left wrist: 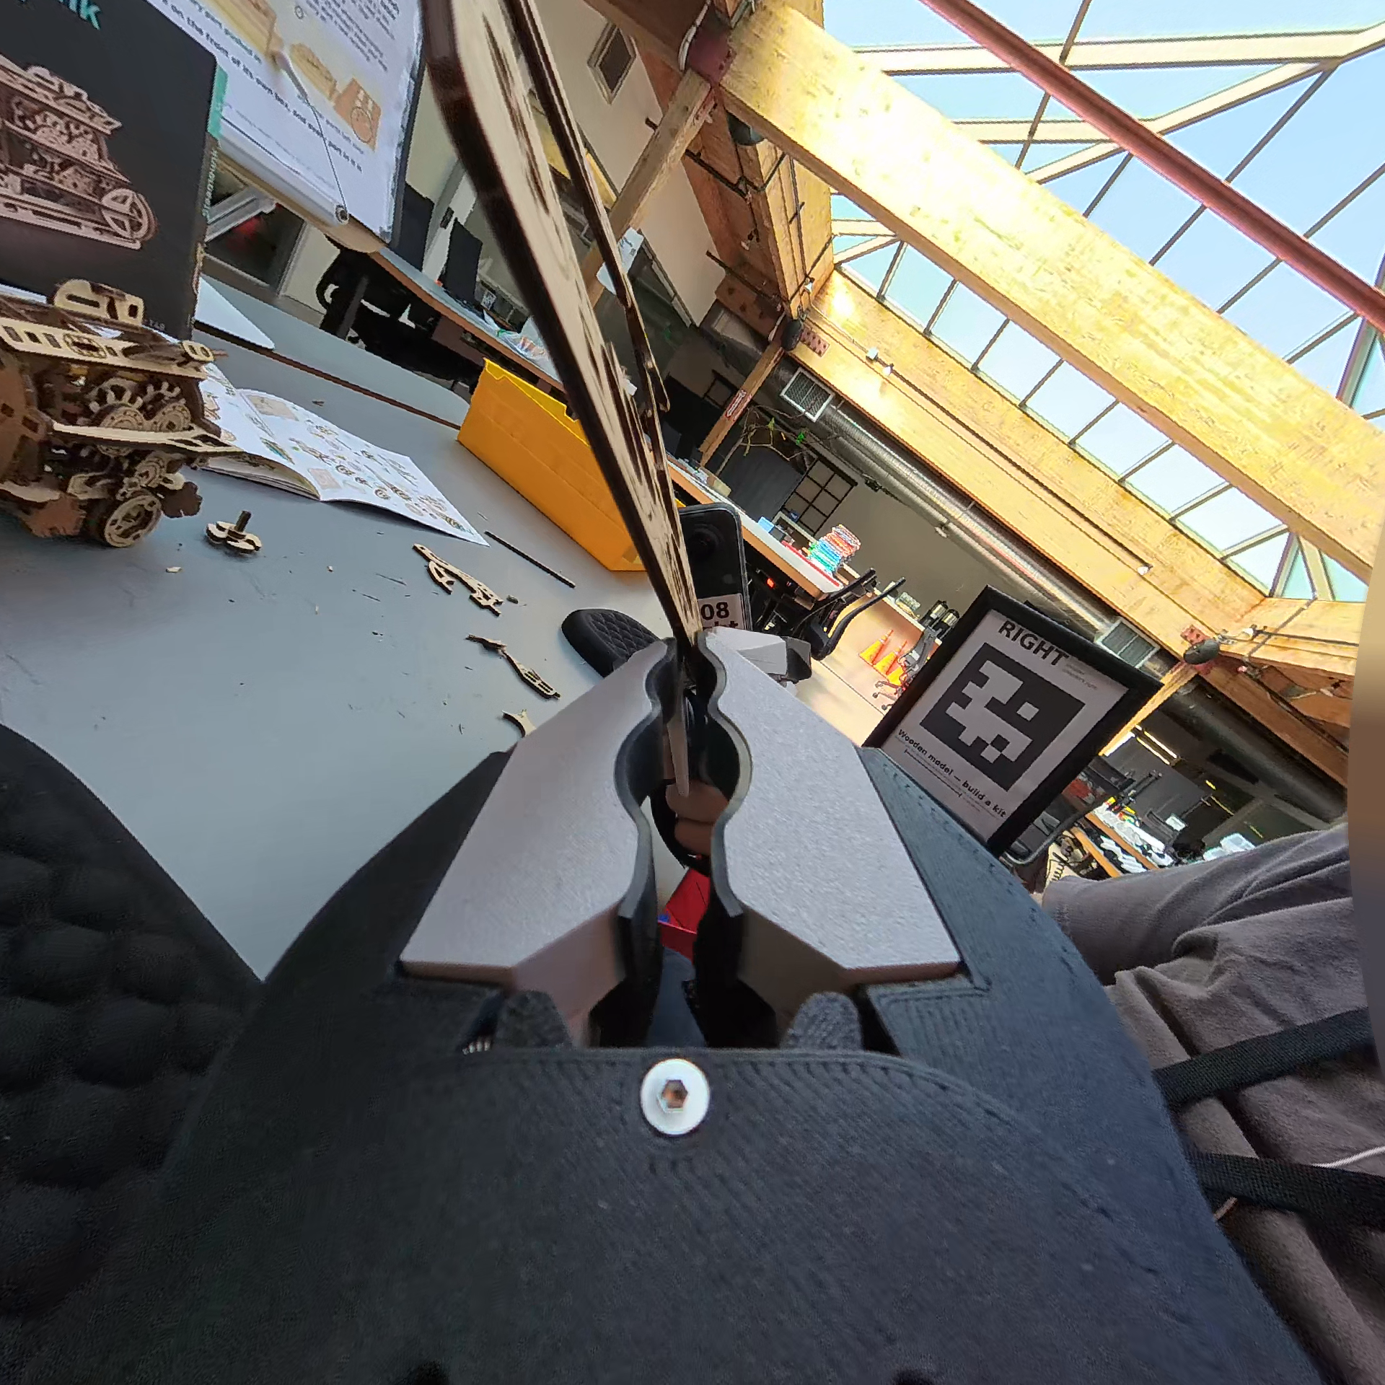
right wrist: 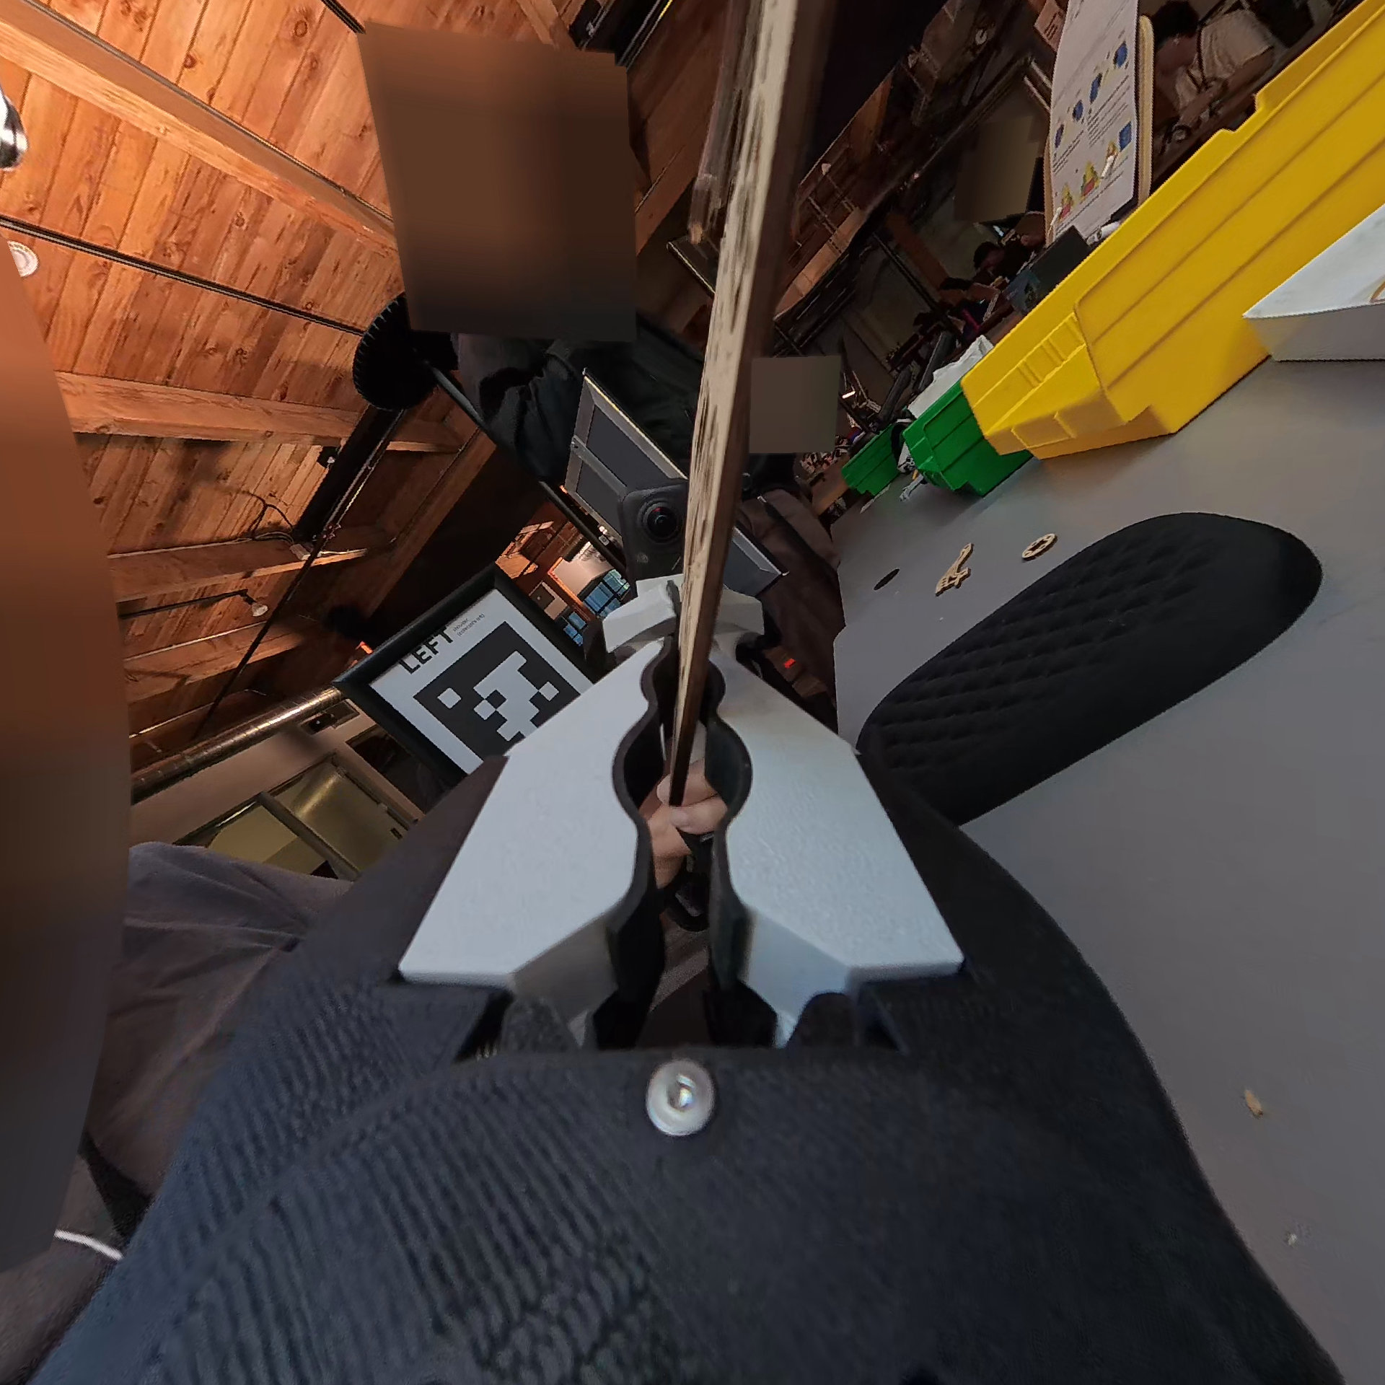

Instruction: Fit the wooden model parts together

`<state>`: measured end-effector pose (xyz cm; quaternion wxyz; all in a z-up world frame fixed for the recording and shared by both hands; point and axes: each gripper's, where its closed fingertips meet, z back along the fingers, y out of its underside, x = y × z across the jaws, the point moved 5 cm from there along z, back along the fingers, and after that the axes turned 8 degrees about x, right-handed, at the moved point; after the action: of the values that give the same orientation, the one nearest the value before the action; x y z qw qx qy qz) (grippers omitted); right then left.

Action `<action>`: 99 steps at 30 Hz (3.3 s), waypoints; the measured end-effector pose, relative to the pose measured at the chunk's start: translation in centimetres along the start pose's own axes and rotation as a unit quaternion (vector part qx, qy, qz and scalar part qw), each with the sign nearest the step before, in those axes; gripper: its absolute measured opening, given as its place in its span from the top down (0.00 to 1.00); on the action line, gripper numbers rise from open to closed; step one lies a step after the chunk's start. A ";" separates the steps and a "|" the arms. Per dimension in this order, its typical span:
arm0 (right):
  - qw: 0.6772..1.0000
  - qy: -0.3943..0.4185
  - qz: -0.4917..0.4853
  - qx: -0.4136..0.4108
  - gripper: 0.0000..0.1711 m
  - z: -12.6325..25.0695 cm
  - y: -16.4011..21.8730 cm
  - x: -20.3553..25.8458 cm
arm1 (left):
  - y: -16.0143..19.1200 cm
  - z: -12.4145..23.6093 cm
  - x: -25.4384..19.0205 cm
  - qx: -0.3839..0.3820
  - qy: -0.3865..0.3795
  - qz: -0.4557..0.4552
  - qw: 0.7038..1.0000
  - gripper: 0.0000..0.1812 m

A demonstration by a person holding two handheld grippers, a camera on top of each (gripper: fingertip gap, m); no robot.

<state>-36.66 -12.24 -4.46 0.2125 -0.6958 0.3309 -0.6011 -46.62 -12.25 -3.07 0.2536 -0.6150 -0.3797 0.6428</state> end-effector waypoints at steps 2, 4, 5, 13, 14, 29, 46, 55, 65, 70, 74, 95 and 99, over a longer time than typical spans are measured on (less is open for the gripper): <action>1.000 0.008 0.003 -0.016 0.96 -0.1 -0.2 -0.1 | 0.0 0.0 0.0 -0.004 -0.007 -0.004 1.000 1.00; 0.999 0.003 -0.010 -0.031 0.95 -0.2 -0.5 -0.2 | 0.1 -0.2 0.0 -0.006 -0.017 -0.014 1.000 1.00; 1.000 0.000 -0.015 -0.027 0.97 -0.3 -0.4 -0.3 | 0.1 -0.3 -0.1 -0.008 -0.016 -0.016 1.000 1.00; 0.999 0.003 -0.037 -0.028 0.97 -0.1 0.0 -1.0 | 0.8 -0.5 0.4 0.002 -0.031 -0.030 0.999 1.00; 0.999 0.000 -0.046 -0.026 0.98 -0.1 0.1 -1.2 | 1.0 -0.6 0.5 0.004 -0.034 -0.031 0.999 0.99; 1.000 0.014 0.016 0.001 0.99 0.0 0.0 -0.8 | 1.2 -0.6 0.7 0.008 -0.020 -0.012 1.000 1.00; 0.999 0.023 0.020 0.015 0.99 -0.2 0.2 -2.4 | 1.4 -0.7 1.6 -0.008 -0.070 -0.016 0.997 1.00; 0.995 0.085 0.042 0.035 0.99 -0.3 0.6 -3.6 | 2.4 -0.6 3.2 -0.028 -0.087 0.012 0.996 0.99; 0.998 0.057 0.017 0.012 0.96 0.3 0.4 -3.3 | 2.3 -1.2 2.6 -0.043 -0.073 -0.014 0.996 0.99; 0.999 0.047 0.013 0.011 0.96 0.4 0.4 -3.1 | 2.3 -1.2 2.4 -0.046 -0.071 -0.017 0.996 1.00; 0.999 0.043 0.019 0.007 0.95 0.5 0.3 -3.0 | 2.2 -1.3 2.2 -0.050 -0.069 -0.021 0.996 1.00; 0.999 0.039 0.018 0.013 0.99 0.3 0.4 -3.0 | 2.1 -0.8 2.1 -0.055 -0.091 -0.038 0.994 0.99; 0.998 0.055 0.035 0.018 0.99 0.2 0.6 -3.0 | 2.3 -0.6 2.2 -0.063 -0.092 -0.034 0.993 0.99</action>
<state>-36.77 -10.50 -7.02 0.2271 -0.6457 0.3552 -0.6367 -45.92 -11.72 -6.19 0.2000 -0.5552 -0.4614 0.6624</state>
